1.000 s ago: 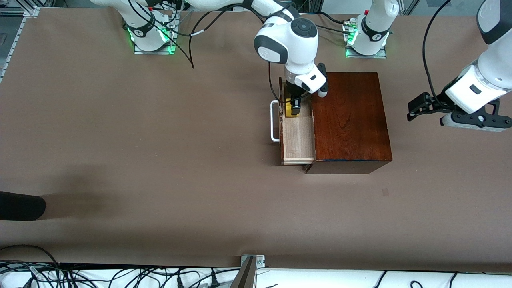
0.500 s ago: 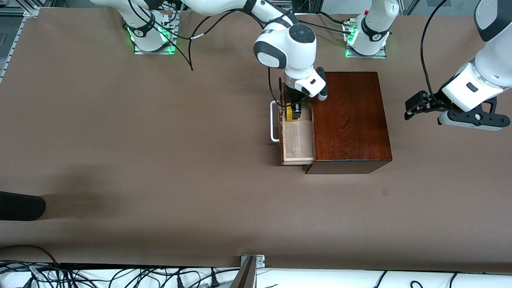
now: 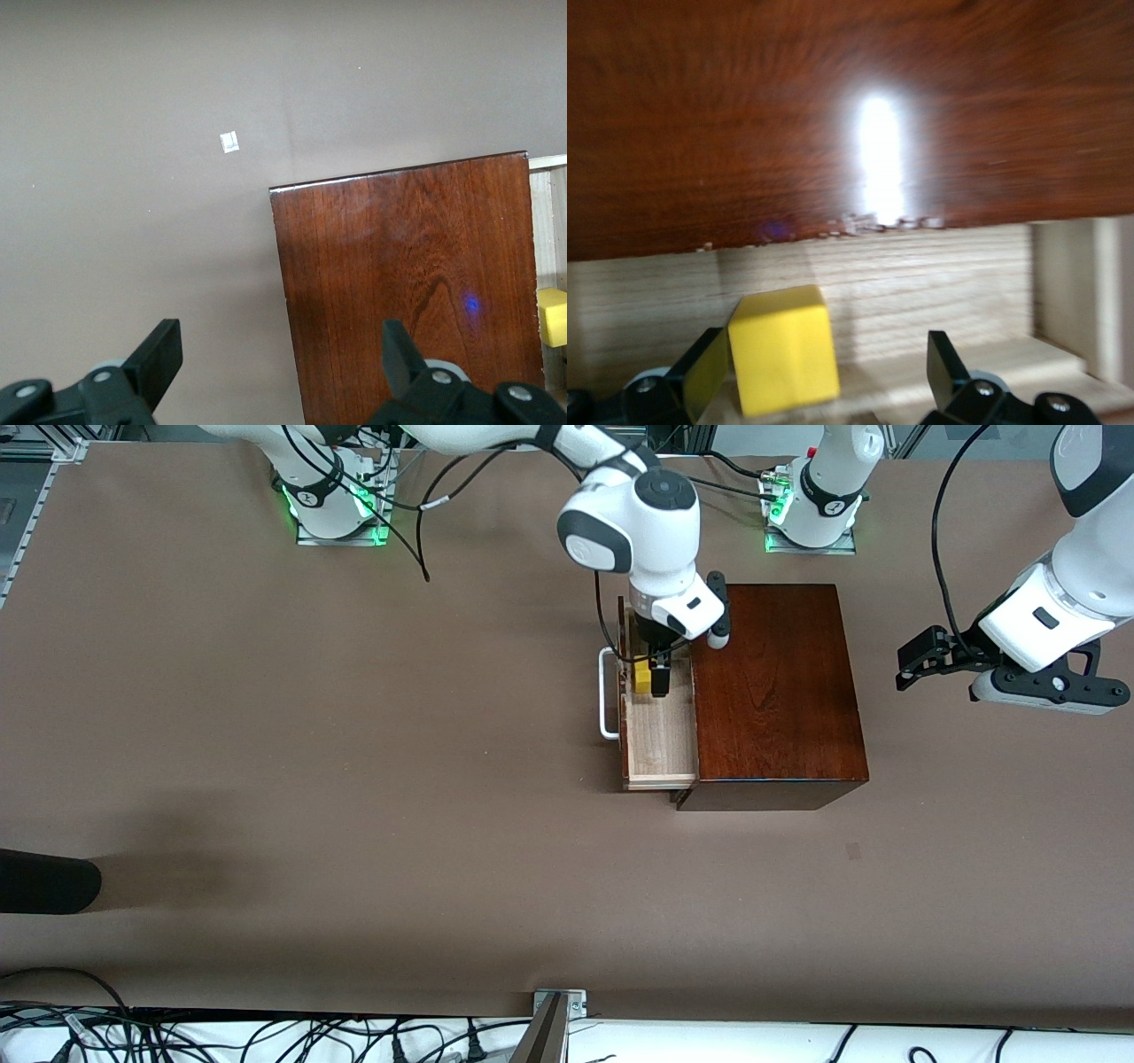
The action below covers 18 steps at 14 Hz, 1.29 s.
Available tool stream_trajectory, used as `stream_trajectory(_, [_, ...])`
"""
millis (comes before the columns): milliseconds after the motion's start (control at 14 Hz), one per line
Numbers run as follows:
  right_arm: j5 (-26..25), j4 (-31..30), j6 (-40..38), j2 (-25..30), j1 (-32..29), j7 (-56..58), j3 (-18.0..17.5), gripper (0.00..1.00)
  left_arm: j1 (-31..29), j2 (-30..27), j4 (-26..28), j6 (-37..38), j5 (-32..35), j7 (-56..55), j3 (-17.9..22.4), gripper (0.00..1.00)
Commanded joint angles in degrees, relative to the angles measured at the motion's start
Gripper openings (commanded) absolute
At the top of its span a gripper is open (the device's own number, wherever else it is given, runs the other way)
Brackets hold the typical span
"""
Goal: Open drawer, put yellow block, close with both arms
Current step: 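Lower the cube into the drawer and open the right gripper, then withdraw the right gripper while the left gripper moves to the drawer front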
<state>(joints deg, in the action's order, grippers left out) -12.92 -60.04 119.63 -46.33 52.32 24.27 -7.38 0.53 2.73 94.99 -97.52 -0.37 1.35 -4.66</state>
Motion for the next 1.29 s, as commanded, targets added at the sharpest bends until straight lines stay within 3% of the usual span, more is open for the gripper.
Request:
stream_trajectory(0, [2.2,-0.87,-4.3,6.58,-1.86,-1.07,0.08,1.0,-0.09,-0.09,-1.12,1.46,-0.68,0.49,0.0,1.0])
stream_trajectory(286, [3.59,-0.96,-11.86,13.79,-11.42,-1.16,0.17,1.0,-0.18,-0.09,-1.73,2.77,-0.68,0.58,0.09,1.0])
stream_trajectory(500, [7.54,-0.96,-12.05,16.88,-23.11,0.5,-0.09,1.0,0.44,0.17,-3.93,10.06,-1.38,0.93,-1.14,1.0])
stream_trajectory(571, [9.56,-2.53,-12.13,19.41,-25.57,1.12,0.34,1.0,0.7,0.26,-3.93,10.68,-1.56,2.24,-1.66,1.0])
stream_trajectory(786, [15.62,-16.2,-11.79,29.33,-33.48,0.43,2.71,1.0,2.1,1.66,-4.02,10.87,-2.61,14.68,-4.47,1.0])
stream_trajectory(1000, [17.23,-26.07,-12.66,36.9,-41.05,0.07,3.07,1.0,6.65,3.94,-5.59,10.51,-5.51,17.81,-4.92,1.0])
stream_trajectory(1214, [17.14,-27.41,-19.77,39.82,-41.6,-1.59,8.24,1.0,15.87,9.12,-8.75,10.6,-7.87,16.66,-4.83,1.0])
